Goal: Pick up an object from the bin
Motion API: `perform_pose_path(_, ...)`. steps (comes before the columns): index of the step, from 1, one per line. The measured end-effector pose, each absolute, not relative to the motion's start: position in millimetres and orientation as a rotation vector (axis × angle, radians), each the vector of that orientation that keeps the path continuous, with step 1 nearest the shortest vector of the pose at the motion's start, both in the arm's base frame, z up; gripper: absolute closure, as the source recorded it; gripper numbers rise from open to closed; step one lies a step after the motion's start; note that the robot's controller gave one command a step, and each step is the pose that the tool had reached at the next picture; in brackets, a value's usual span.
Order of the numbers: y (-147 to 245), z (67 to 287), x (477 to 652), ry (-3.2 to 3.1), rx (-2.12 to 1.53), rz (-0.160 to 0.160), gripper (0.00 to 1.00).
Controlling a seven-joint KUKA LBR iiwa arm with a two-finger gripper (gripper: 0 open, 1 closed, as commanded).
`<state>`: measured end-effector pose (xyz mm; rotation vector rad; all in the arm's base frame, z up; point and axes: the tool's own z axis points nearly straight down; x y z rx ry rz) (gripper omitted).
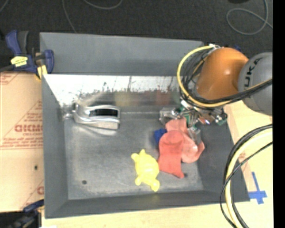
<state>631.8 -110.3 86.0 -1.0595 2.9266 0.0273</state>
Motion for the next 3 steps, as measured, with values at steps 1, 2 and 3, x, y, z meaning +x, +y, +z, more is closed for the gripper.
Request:
perform_pose_path(1, -105, 88, 612.9, 3.011, -0.808, 0.008, 0.00)
perform_pose_path(2, -81, 81, 629.8, 2.800, -1.393, 0.019, 1.00)
perform_pose_path(3, -81, 81, 629.8, 2.800, -1.393, 0.019, 1.00)
